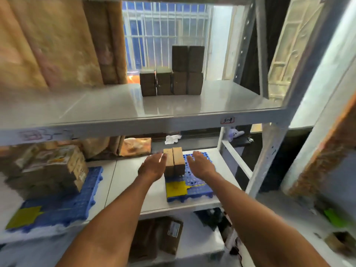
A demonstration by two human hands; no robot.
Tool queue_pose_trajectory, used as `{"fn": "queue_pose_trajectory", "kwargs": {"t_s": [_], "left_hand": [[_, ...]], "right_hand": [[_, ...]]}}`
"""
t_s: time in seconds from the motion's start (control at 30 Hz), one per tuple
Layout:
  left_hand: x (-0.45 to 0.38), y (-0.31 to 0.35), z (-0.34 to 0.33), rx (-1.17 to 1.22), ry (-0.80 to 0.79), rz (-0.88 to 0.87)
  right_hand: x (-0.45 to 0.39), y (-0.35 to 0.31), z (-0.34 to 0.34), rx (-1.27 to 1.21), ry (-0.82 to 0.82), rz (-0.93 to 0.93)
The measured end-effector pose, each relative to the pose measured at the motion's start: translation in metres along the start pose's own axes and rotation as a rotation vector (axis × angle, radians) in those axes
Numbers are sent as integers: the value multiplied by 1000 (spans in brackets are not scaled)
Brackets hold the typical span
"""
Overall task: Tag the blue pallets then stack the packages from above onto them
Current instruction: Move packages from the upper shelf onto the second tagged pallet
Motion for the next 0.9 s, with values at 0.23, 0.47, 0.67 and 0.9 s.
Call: {"fn": "queue_pose_trajectory", "kwargs": {"t_s": [0.23,0.47,0.67,0.9], "left_hand": [[85,74,73,-71,233,-253],[114,127,149,107,681,-593],[64,121,192,458,488,-232],[-31,91,213,632,298,-104]], "right_hand": [[92,-29,58,63,147,203],[135,-89,111,-48,667,528],[96,-138,136,-290,675,547],[-7,-195,133,-424,314,289]]}}
Point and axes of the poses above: each hand's wrist, its own x-axis away from the middle knuckle, its own z-axis out of the back of the hand, y = z × x, the point moved 1 cm from there along -x, towards the middle knuckle
